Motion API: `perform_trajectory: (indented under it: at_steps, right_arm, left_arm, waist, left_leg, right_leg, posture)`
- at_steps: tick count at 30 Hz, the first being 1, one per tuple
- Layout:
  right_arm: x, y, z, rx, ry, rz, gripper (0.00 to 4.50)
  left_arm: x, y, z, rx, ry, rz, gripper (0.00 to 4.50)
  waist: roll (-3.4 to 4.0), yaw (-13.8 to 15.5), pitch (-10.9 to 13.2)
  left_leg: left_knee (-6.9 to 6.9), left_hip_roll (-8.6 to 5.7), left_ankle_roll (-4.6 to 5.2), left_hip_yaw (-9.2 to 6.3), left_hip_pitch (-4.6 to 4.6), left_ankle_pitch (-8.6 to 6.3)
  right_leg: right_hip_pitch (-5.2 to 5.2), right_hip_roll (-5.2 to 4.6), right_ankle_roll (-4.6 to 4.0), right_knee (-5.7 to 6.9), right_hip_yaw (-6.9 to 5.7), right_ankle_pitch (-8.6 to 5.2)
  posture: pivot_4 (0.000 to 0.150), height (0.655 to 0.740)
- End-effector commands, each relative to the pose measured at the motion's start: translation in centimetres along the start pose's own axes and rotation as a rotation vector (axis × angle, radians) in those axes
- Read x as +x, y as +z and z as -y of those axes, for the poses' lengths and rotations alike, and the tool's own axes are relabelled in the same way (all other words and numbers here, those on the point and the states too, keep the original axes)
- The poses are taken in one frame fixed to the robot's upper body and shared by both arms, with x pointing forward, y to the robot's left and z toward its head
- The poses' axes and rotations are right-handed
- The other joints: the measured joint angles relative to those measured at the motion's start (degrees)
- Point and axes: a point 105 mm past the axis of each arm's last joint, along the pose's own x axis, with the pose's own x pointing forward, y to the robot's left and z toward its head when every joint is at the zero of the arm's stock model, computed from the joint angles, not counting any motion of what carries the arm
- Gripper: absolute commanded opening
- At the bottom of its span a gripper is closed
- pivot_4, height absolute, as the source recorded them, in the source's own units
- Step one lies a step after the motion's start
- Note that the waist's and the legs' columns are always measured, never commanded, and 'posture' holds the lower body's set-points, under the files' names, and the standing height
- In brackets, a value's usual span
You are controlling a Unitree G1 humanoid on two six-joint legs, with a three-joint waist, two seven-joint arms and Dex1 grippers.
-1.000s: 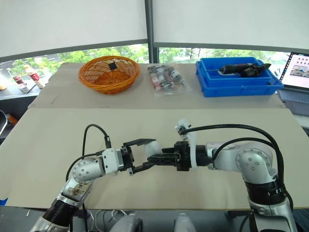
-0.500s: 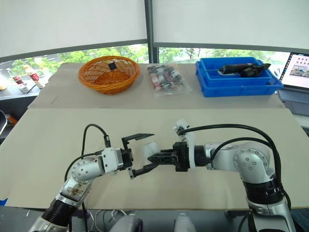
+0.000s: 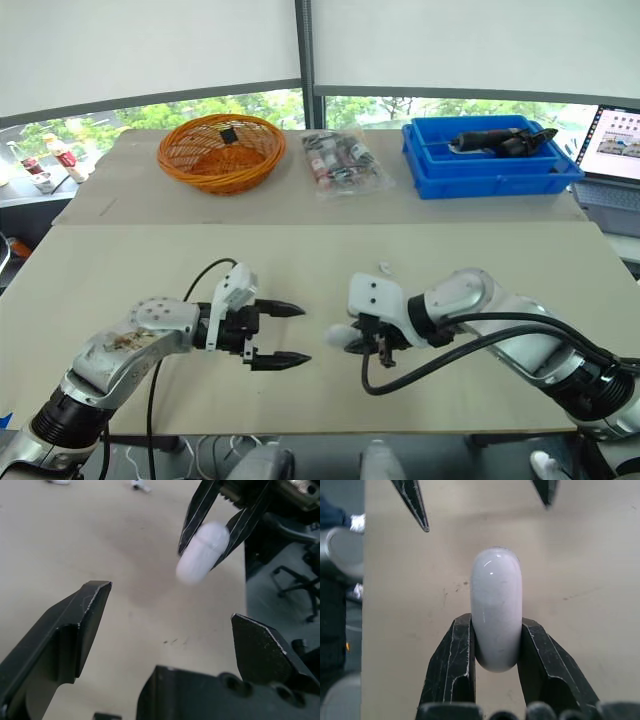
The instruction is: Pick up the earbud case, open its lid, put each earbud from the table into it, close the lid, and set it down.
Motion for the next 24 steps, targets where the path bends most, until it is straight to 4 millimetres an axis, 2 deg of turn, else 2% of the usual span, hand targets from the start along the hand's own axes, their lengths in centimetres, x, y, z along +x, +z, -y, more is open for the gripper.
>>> perform_trajectory:
  at_steps: [1, 10, 12, 14, 17, 18, 19, 24]
  right_arm:
    - [-0.5, 1.2, 0.9, -0.093, -0.011, 0.015, 0.74]
    - [-0.5, 1.8, 1.0, -0.112, 0.008, 0.017, 0.74]
    - [-0.5, 1.8, 0.9, -0.112, 0.010, 0.018, 0.74]
    - [-0.5, 1.9, 0.8, -0.110, 0.012, 0.020, 0.74]
    - [-0.4, 2.0, 0.7, -0.106, 0.014, 0.023, 0.74]
    - [-0.4, 2.0, 0.7, -0.105, 0.014, 0.025, 0.74]
    - [-0.4, 2.1, 0.6, -0.103, 0.015, 0.026, 0.74]
    - [-0.4, 2.3, 0.4, -0.094, 0.027, 0.040, 0.74]
  left_arm:
    - [0.9, 0.8, 0.5, 0.056, -0.022, -0.008, 4.50]
    - [2.3, 1.8, 0.1, 0.099, -0.019, 0.031, 4.50]
    - [2.5, 1.8, 0.2, 0.101, -0.025, 0.036, 3.96]
    - [2.6, 1.8, 0.3, 0.102, -0.029, 0.038, 3.19]
    - [2.7, 1.8, 0.5, 0.100, -0.040, 0.038, 1.70]
    - [2.8, 1.7, 0.6, 0.098, -0.044, 0.037, 1.03]
    - [2.8, 1.7, 0.6, 0.098, -0.048, 0.034, 0.61]
    - [2.7, 1.3, 0.6, 0.105, -0.046, 0.019, 0.53]
  waist:
    - [-0.01, 0.02, 0.01]
    - [-0.04, 0.44, 0.03]
    - [-0.04, 0.44, 0.03]
    - [-0.04, 0.43, 0.03]
    - [-0.04, 0.43, 0.03]
    - [-0.04, 0.43, 0.03]
    - [-0.04, 0.43, 0.03]
    - [-0.04, 0.43, 0.03]
  left_leg:
    - [0.01, 0.00, 0.00, 0.00, 0.00, 0.00]
    - [0.17, -0.01, 0.00, -0.03, -0.07, 0.00]
    - [0.19, -0.01, 0.00, -0.03, -0.08, 0.00]
    - [0.19, -0.01, 0.00, -0.03, -0.07, 0.00]
    - [0.19, -0.01, 0.00, -0.03, -0.07, 0.00]
    - [0.19, -0.01, 0.00, -0.03, -0.07, 0.00]
    - [0.20, -0.01, 0.00, -0.03, -0.07, 0.00]
    - [0.22, -0.02, 0.00, -0.03, -0.08, 0.00]
  right_leg:
    - [0.00, 0.00, 0.00, 0.00, 0.02, 0.00]
    - [-0.01, -0.01, -0.01, 0.00, 0.03, 0.01]
    - [0.00, -0.01, -0.01, 0.01, 0.03, 0.01]
    - [0.00, -0.01, -0.01, 0.02, 0.03, 0.01]
    - [0.00, -0.01, -0.01, 0.03, 0.03, 0.01]
    - [0.00, -0.01, -0.01, 0.02, 0.03, 0.01]
    - [0.00, -0.01, -0.01, 0.03, 0.03, 0.01]
    - [0.00, -0.01, -0.01, 0.03, 0.03, 0.01]
  posture:
    - [0.150, 0.7400]
    - [0.150, 0.7400]
    - [0.150, 0.7400]
    - [0.150, 0.7400]
    - [0.150, 0.7400]
    - [0.150, 0.7400]
    - [0.150, 0.7400]
    - [0.150, 0.7400]
